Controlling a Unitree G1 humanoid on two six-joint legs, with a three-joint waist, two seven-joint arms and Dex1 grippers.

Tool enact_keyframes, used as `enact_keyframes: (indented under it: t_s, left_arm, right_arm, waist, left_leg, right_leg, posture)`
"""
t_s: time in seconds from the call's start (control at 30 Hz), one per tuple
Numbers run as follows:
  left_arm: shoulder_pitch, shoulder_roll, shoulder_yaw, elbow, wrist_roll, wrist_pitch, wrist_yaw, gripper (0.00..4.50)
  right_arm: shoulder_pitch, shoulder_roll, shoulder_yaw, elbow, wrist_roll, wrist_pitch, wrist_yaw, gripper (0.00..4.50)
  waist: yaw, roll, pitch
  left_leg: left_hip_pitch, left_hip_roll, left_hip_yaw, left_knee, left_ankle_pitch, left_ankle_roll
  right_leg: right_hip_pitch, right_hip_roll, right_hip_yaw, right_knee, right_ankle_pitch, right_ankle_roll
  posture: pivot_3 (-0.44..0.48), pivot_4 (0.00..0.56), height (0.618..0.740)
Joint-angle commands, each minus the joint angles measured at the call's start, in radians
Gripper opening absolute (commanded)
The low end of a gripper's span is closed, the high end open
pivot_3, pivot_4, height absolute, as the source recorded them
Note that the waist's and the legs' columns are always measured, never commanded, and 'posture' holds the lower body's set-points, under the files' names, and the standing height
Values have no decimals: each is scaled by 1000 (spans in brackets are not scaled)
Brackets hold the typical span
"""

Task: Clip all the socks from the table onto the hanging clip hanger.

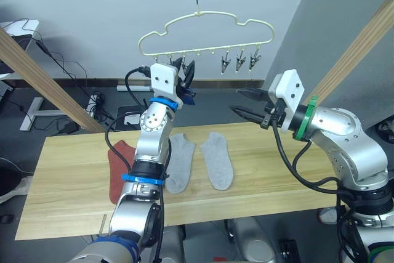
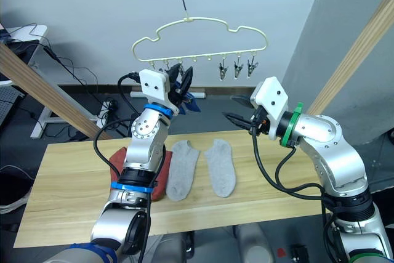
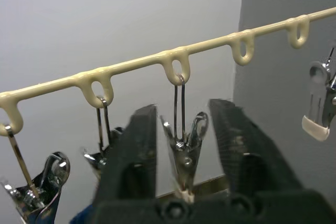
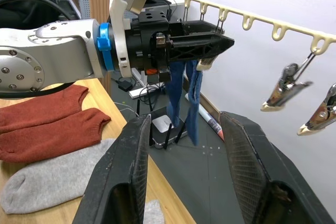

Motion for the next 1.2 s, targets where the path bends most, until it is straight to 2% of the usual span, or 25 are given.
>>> enact_keyframes:
  t_s: [0.03,0.53,1.2]
  left_arm:
    - [-8,0,-6,-31,6,-13,10,2692]
    - [-33,0,-11,-11,9,-4,27,2692]
    - [25,-61,-42,-96,81,26,177,2692]
  right_arm:
    - [6,-8,-3,-25,0,-16,1,2165]
    - [9,-10,-13,-22,10,-12,4,2165]
    - [21,-33,-39,-43,113,37,59,2165]
  waist:
    - [0,0,0]
    - [0,0,0]
    - [1,0,0]
  left_leg:
    - [0,0,0,0,0,0]
    - [0,0,0,0,0,0]
    - [0,0,0,1,0,0]
  right_leg:
    - [0,0,0,0,0,0]
    - [0,0,0,0,0,0]
    - [0,0,0,1,0,0]
  posture:
    - [-270,274,740]
    - [-271,273,740]
    - [-269,270,740]
